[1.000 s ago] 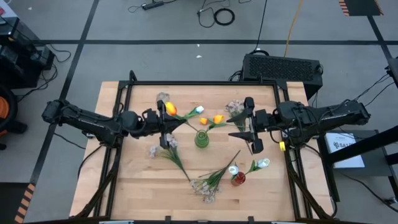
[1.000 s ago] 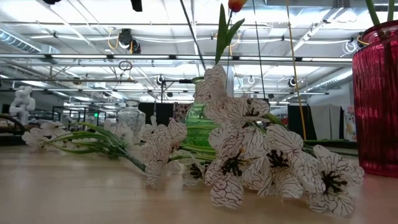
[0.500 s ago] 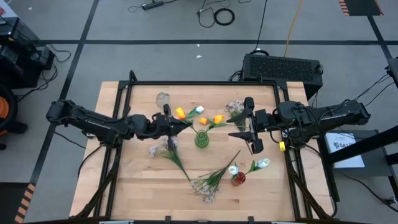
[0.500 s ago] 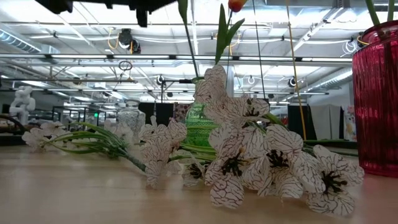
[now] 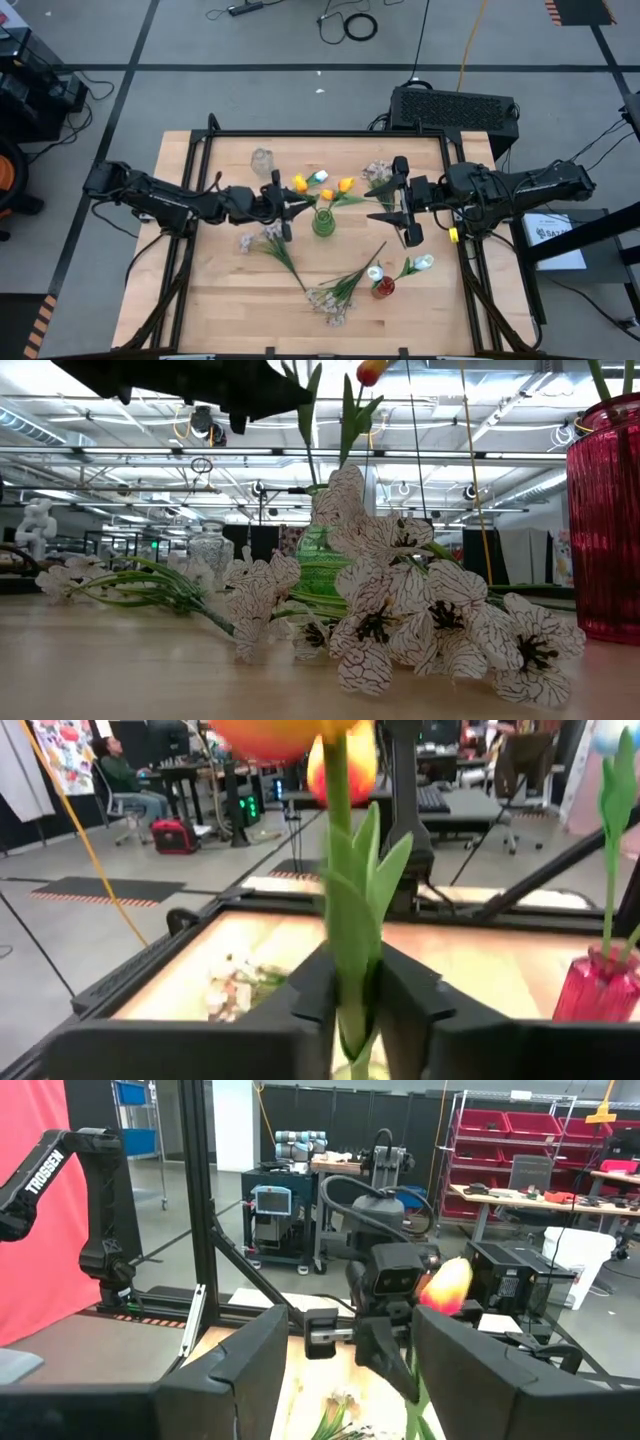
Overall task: Sort flowers into vase by color
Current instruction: Put the bottom yellow tulip into the green vase, then put the white tulip into the red vase
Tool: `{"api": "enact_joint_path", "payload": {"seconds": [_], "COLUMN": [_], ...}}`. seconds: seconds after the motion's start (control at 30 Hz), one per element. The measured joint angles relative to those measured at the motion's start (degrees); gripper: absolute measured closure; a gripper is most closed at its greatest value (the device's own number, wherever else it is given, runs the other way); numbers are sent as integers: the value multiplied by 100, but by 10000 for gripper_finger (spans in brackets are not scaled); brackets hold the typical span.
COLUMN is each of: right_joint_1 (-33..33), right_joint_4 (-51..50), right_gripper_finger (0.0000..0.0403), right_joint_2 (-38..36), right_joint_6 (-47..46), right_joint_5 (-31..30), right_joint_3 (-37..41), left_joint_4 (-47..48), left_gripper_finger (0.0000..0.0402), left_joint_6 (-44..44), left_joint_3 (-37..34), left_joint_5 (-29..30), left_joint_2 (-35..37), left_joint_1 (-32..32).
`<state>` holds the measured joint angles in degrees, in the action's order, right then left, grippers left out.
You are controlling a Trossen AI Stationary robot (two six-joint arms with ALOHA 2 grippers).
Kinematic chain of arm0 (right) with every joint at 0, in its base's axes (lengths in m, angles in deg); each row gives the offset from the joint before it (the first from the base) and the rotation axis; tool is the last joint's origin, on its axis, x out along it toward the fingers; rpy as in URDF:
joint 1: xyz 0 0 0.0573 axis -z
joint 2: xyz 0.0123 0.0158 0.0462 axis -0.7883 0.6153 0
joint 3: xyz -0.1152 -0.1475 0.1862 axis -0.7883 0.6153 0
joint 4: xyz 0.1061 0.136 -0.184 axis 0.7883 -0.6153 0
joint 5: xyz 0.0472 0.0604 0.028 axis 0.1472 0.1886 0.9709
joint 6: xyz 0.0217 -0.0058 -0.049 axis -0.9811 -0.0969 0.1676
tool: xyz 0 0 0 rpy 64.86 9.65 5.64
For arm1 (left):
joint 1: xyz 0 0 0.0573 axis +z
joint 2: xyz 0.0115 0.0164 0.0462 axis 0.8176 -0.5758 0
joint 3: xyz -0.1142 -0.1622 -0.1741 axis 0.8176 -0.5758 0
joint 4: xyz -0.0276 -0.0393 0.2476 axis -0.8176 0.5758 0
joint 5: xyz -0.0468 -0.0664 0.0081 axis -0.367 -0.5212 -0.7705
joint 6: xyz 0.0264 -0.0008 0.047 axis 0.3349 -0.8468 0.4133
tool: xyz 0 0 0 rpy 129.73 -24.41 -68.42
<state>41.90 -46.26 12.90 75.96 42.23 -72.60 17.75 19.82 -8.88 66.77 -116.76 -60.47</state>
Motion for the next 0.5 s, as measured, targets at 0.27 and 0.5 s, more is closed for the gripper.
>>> {"api": "enact_joint_path", "payload": {"seconds": [0.27, 0.5], "right_joint_1": [0, 0], "right_joint_4": [-23, -66], "right_gripper_finger": [195, 195], "right_joint_2": [0, 2], "right_joint_6": [0, -5], "right_joint_5": [0, 2], "right_joint_3": [0, 0], "left_joint_4": [268, 1834], "left_gripper_finger": [225, 188], "left_joint_6": [-138, -107], "left_joint_3": [2, 2], "left_joint_5": [-28, -66], "left_joint_2": [60, 821], "left_joint_1": [-52, -145]}}
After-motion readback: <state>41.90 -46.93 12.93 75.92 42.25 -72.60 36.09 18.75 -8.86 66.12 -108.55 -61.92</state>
